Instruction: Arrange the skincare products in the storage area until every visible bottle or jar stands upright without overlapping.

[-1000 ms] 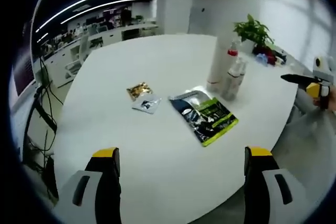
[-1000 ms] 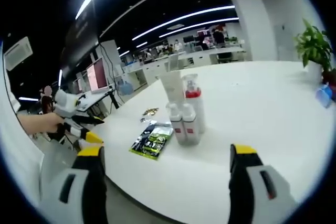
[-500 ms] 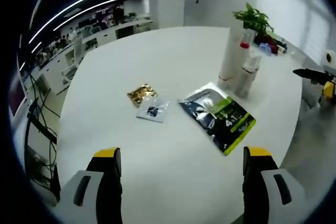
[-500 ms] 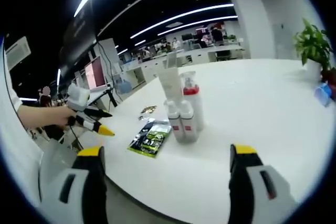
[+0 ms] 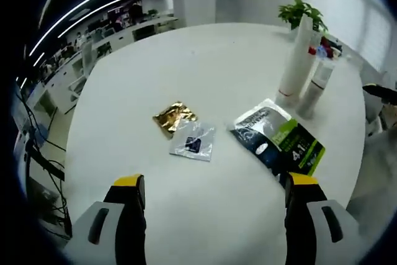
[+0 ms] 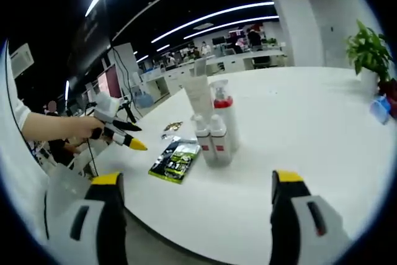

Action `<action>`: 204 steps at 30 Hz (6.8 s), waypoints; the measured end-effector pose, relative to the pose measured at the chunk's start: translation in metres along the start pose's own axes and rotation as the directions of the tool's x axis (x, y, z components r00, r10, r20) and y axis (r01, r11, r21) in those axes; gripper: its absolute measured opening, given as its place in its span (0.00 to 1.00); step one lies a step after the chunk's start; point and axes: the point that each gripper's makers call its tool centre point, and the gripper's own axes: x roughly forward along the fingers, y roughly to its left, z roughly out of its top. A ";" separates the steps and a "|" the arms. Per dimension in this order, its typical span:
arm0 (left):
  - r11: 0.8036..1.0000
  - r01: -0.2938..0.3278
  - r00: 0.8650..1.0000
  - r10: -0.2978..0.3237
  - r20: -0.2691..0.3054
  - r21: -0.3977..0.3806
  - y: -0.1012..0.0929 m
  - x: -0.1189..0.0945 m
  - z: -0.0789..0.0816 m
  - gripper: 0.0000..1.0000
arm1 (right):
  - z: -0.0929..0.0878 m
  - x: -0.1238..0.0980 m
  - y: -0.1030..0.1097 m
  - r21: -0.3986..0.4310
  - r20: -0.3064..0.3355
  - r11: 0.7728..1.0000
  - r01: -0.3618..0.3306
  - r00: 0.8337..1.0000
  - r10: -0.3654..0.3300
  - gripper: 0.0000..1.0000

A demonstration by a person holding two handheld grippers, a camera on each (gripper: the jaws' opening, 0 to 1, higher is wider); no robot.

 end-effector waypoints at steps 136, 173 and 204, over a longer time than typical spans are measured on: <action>0.762 0.371 0.911 -0.189 -0.367 0.531 -0.020 0.029 0.009 0.37 | -0.004 0.001 -0.010 0.034 -0.019 0.999 0.043 0.999 -0.042 0.99; 0.610 0.505 0.841 -0.189 -0.507 0.611 -0.060 0.009 -0.049 0.37 | -0.005 0.002 -0.007 0.018 -0.030 0.999 0.032 0.999 -0.031 0.99; 0.671 0.456 0.878 -0.231 -0.418 0.585 -0.064 0.006 -0.037 0.43 | -0.005 0.002 -0.005 0.004 -0.028 1.000 0.025 0.999 -0.025 0.99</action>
